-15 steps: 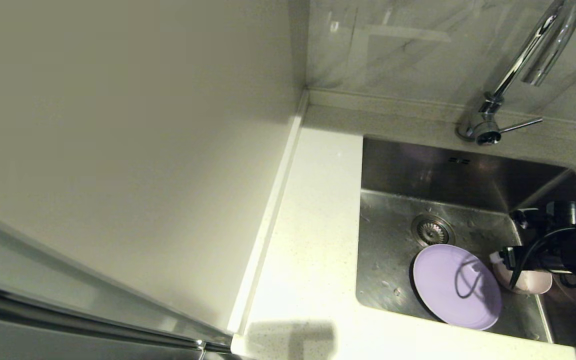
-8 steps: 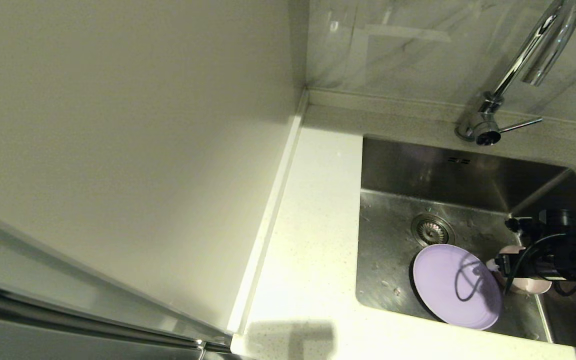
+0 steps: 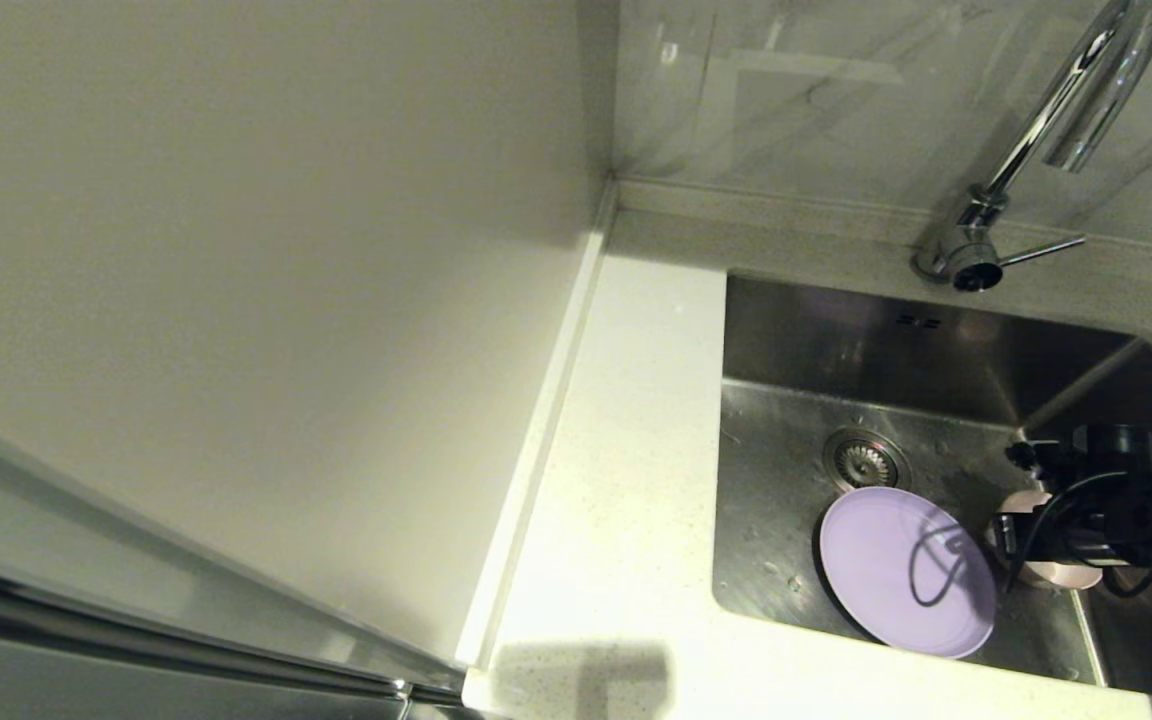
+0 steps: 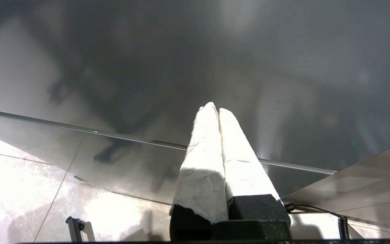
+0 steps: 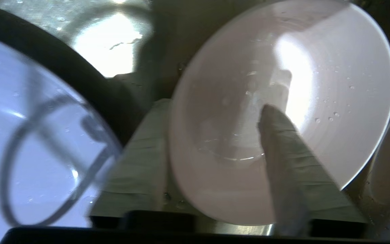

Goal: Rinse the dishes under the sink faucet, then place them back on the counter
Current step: Put a bowl back to the table from the sink

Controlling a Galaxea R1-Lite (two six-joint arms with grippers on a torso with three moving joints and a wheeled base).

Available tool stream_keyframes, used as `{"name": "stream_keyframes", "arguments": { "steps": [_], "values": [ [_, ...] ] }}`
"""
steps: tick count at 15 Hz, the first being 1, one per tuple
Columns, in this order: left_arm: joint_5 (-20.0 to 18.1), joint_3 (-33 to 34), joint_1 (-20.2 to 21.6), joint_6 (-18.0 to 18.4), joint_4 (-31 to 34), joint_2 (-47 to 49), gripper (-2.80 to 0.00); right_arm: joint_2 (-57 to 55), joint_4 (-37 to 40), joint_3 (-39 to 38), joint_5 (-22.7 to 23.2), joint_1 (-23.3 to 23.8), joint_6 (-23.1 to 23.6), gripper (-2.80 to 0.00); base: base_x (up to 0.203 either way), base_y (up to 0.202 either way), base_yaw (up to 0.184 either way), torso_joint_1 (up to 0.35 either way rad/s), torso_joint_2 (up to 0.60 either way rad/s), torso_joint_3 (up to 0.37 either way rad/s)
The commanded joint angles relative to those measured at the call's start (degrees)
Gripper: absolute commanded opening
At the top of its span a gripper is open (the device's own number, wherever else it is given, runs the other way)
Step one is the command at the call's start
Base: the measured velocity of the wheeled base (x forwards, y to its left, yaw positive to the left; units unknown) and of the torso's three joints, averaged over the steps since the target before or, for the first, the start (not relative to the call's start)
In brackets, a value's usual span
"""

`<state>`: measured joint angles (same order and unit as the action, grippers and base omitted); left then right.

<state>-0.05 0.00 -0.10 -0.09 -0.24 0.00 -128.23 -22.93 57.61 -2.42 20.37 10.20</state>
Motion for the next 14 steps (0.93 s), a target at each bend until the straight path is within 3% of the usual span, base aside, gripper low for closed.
{"name": "stream_keyframes", "arguments": {
  "steps": [1, 11, 14],
  "values": [
    [0.0, 0.2, 0.0, 0.0, 0.0, 0.0, -2.80, 1.7, -0.3, -0.3, -0.1, 0.1, 0.1, -2.80, 0.000, 0.000, 0.000, 0.000, 0.00, 0.000],
    [0.0, 0.2, 0.0, 0.0, 0.0, 0.0, -2.80, 22.9, -0.4, -7.8, -0.4, -0.1, -0.4, -2.80, 0.000, 0.000, 0.000, 0.000, 0.00, 0.000],
    [0.0, 0.1, 0.0, 0.0, 0.0, 0.0, -2.80, 30.2, -0.5, -10.5, 2.3, -0.4, -1.6, -2.80, 0.000, 0.000, 0.000, 0.000, 0.00, 0.000]
  ]
}}
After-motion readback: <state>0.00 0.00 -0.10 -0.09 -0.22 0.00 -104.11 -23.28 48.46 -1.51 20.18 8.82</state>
